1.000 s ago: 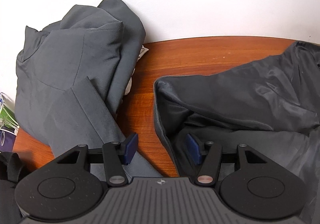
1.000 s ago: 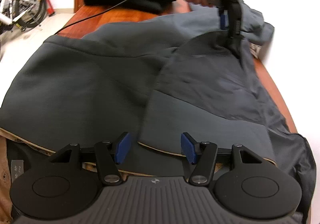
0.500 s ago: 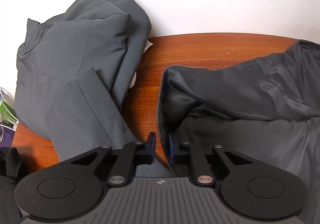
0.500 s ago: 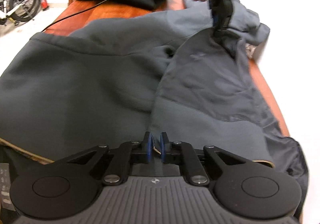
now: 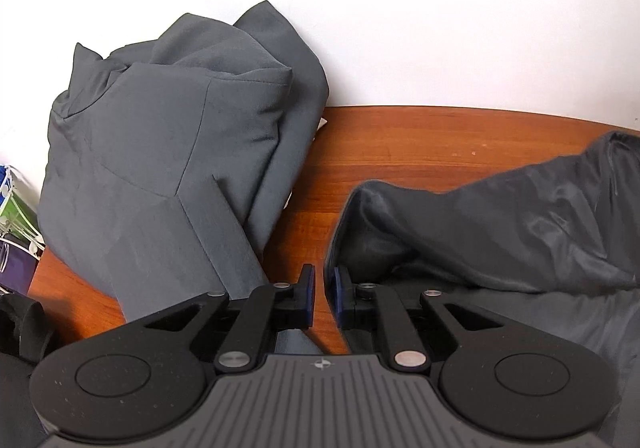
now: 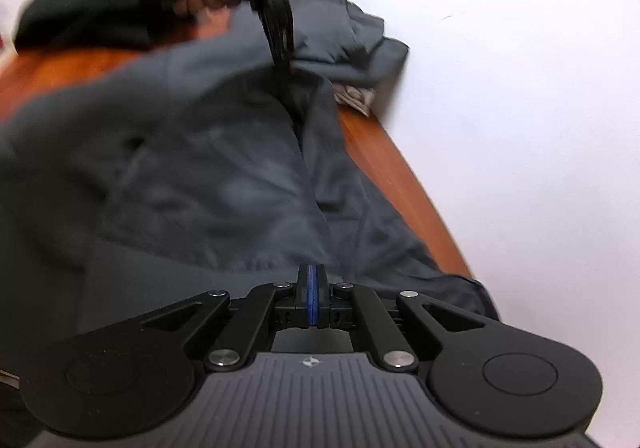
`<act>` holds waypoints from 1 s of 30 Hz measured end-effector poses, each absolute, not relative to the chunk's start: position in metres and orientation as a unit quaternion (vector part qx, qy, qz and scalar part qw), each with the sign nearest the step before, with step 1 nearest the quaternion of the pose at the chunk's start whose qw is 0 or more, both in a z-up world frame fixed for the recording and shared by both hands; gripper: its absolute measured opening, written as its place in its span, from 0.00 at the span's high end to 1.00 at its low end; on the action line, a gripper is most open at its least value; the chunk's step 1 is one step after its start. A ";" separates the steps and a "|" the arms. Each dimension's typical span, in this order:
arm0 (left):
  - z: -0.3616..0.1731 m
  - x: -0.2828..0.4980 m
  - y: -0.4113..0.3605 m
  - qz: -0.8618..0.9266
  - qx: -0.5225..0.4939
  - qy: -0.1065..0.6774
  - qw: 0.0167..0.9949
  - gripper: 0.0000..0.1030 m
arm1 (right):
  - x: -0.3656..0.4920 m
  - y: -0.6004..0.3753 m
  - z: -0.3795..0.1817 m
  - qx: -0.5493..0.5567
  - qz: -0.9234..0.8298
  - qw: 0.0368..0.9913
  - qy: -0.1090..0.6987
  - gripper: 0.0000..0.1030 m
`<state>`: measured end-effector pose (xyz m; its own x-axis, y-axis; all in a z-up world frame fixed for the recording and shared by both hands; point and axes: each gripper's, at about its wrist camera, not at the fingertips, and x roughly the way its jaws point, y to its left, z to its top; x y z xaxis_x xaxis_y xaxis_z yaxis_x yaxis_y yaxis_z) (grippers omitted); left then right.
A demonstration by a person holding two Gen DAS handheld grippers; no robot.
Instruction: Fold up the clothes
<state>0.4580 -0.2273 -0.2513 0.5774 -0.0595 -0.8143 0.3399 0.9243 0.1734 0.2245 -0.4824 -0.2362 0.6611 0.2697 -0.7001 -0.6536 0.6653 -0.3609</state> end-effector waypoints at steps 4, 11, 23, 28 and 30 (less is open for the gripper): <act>-0.255 0.460 -0.227 -0.114 0.162 0.448 0.872 0.90 | 0.223 -0.481 -0.238 -0.315 0.297 0.841 0.324 0.97; -0.256 0.461 -0.226 -0.111 0.159 0.448 0.873 0.90 | 0.209 -0.464 -0.252 -0.301 0.327 0.823 0.354 0.56; -0.258 0.462 -0.223 -0.111 0.162 0.447 0.873 0.90 | 0.171 -0.408 -0.294 -0.250 0.344 0.816 0.393 0.52; -0.260 0.463 -0.220 -0.114 0.165 0.447 0.872 0.90 | 0.163 -0.405 -0.303 -0.277 0.316 0.819 0.390 0.79; -0.261 0.463 -0.219 -0.113 0.169 0.444 0.873 0.90 | 0.164 -0.406 -0.302 -0.282 0.301 0.824 0.388 0.95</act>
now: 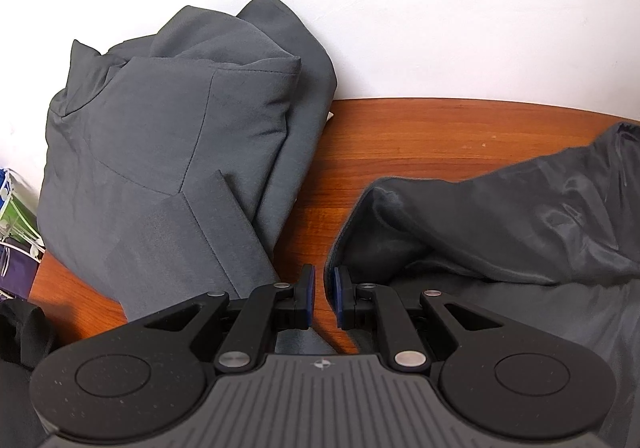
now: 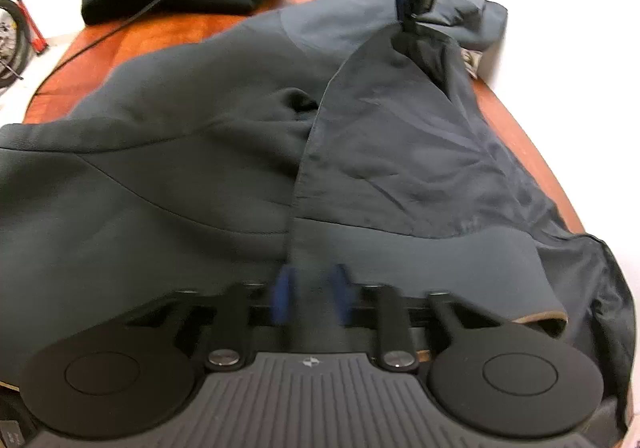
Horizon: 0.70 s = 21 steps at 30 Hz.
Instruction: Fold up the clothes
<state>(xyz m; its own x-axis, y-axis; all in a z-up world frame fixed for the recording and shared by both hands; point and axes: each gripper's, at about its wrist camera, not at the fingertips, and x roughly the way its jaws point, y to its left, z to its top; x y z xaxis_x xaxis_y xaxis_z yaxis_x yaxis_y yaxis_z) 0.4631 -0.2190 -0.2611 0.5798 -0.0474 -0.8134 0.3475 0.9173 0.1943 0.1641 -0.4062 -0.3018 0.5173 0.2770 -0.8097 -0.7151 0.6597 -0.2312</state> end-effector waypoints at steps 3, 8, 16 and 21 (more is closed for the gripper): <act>-0.262 0.462 -0.219 -0.115 0.178 0.437 0.874 0.90 | 0.167 -0.412 -0.291 -0.292 0.274 0.839 0.369 0.97; -0.259 0.462 -0.216 -0.120 0.174 0.429 0.879 0.90 | 0.181 -0.428 -0.267 -0.316 0.233 0.858 0.332 0.98; -0.248 0.471 -0.217 -0.111 0.161 0.412 0.890 0.90 | 0.249 -0.472 -0.232 -0.353 0.143 0.881 0.280 0.98; -0.240 0.480 -0.221 -0.108 0.146 0.406 0.896 0.90 | 0.304 -0.491 -0.231 -0.374 0.102 0.884 0.261 0.98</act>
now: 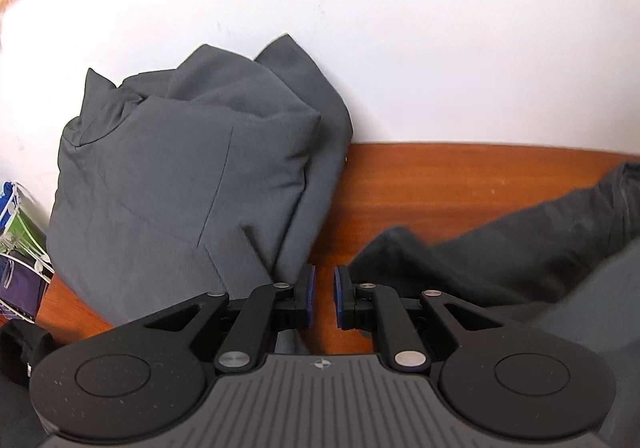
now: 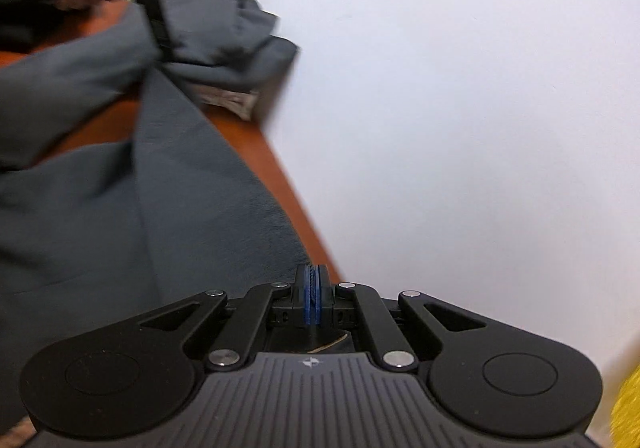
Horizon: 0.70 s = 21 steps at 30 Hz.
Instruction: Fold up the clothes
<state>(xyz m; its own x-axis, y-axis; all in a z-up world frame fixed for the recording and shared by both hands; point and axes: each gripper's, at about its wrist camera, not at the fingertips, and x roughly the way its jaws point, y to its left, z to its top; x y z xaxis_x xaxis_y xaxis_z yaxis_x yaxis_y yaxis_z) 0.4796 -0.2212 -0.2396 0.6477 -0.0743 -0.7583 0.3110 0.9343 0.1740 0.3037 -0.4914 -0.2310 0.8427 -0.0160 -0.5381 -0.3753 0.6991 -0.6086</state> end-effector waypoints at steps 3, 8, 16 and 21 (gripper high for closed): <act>-0.236 0.481 -0.224 -0.110 0.144 0.406 0.896 0.90 | 0.341 -0.502 -0.239 -0.374 0.085 0.884 0.269 0.98; -0.236 0.471 -0.221 -0.117 0.142 0.418 0.889 0.90 | 0.405 -0.516 -0.264 -0.357 0.069 0.877 0.314 0.94; -0.260 0.433 -0.219 -0.137 0.183 0.441 0.868 0.90 | 0.405 -0.533 -0.260 -0.290 0.064 0.893 0.338 0.58; -0.270 0.410 -0.228 -0.153 0.200 0.445 0.859 0.90 | 0.377 -0.552 -0.252 -0.255 0.077 0.890 0.369 0.58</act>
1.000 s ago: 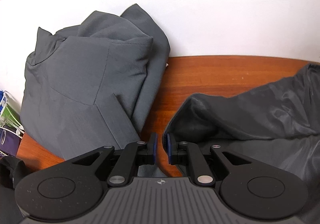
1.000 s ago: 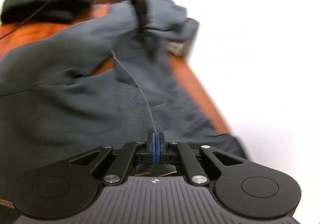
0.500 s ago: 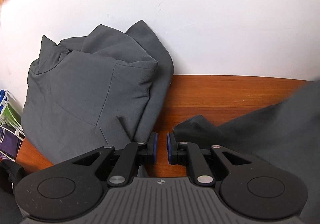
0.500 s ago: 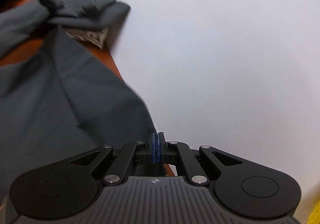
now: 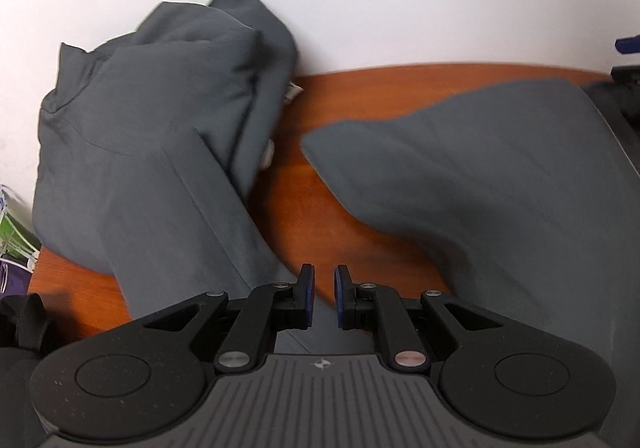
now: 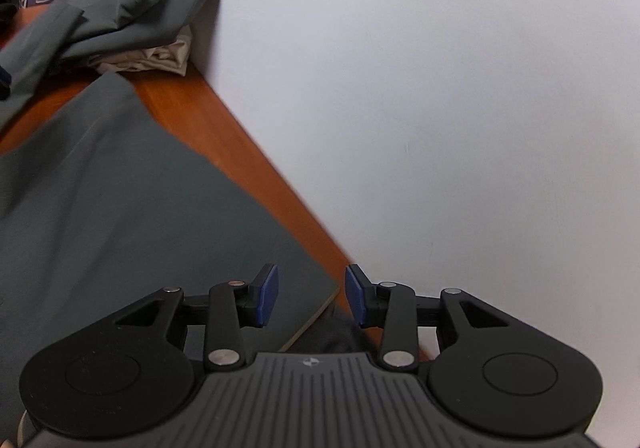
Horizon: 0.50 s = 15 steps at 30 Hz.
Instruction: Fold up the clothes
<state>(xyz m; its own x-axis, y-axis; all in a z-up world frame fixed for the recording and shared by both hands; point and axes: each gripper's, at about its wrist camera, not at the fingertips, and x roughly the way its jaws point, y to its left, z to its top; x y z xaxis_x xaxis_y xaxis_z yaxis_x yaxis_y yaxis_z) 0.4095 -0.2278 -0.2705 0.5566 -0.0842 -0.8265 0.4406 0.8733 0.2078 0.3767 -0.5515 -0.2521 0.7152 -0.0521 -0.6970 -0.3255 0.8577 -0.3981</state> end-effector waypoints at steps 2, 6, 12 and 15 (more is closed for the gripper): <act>-0.271 0.403 -0.233 -0.162 0.205 0.443 0.857 0.90 | 0.358 -0.558 -0.251 -0.246 0.080 0.887 0.382 0.58; -0.268 0.384 -0.250 -0.189 0.221 0.425 0.857 0.86 | 0.324 -0.567 -0.249 -0.234 0.082 0.882 0.400 0.58; -0.263 0.348 -0.287 -0.245 0.248 0.394 0.850 0.77 | 0.277 -0.573 -0.253 -0.205 0.080 0.879 0.423 0.56; -0.264 0.326 -0.309 -0.283 0.259 0.379 0.842 0.72 | 0.252 -0.577 -0.255 -0.193 0.075 0.878 0.431 0.51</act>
